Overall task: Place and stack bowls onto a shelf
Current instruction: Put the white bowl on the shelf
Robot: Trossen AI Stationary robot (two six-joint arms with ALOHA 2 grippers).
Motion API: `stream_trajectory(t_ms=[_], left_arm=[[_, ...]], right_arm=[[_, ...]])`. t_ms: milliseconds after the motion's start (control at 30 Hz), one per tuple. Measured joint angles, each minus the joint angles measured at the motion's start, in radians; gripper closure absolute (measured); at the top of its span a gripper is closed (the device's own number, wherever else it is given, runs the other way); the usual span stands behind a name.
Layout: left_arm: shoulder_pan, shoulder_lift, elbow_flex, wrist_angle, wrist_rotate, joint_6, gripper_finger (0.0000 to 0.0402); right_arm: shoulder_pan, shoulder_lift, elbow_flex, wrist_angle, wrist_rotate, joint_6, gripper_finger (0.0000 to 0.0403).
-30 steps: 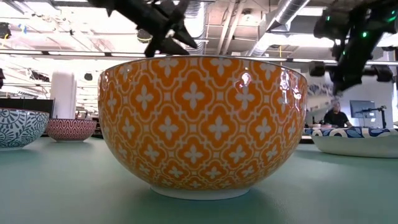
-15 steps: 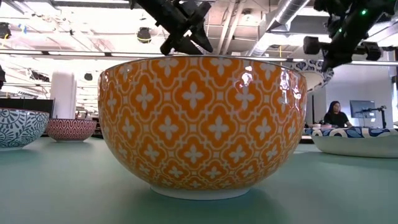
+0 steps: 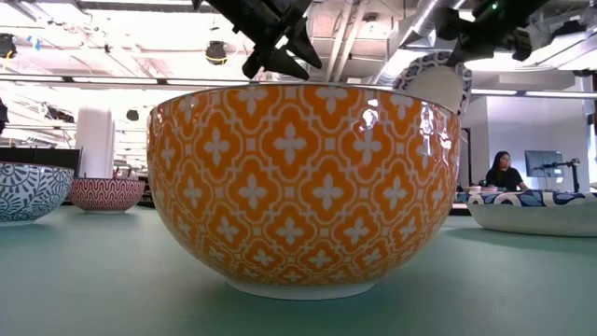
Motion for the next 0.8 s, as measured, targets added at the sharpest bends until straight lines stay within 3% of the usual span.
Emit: stream_trajectory(t_ms=[167, 467, 800], left_arm=[[-0.028, -0.010, 0.000, 0.093, -0.004, 0.048, 0.0229], [-0.035, -0.010, 0.000, 0.128, -0.040, 0.067, 0.0159], [-0.054, -0.010, 0.000, 0.243, -0.038, 0.138, 0.0161]], right_arm=[[0.060, 0.030, 0.000, 0.005, -0.004, -0.003, 0.0379], [0.180, 0.069, 0.000, 0.134, -0.024, -0.099, 0.0379], [0.264, 0.078, 0.000, 0.337, -0.111, -0.205, 0.0379]])
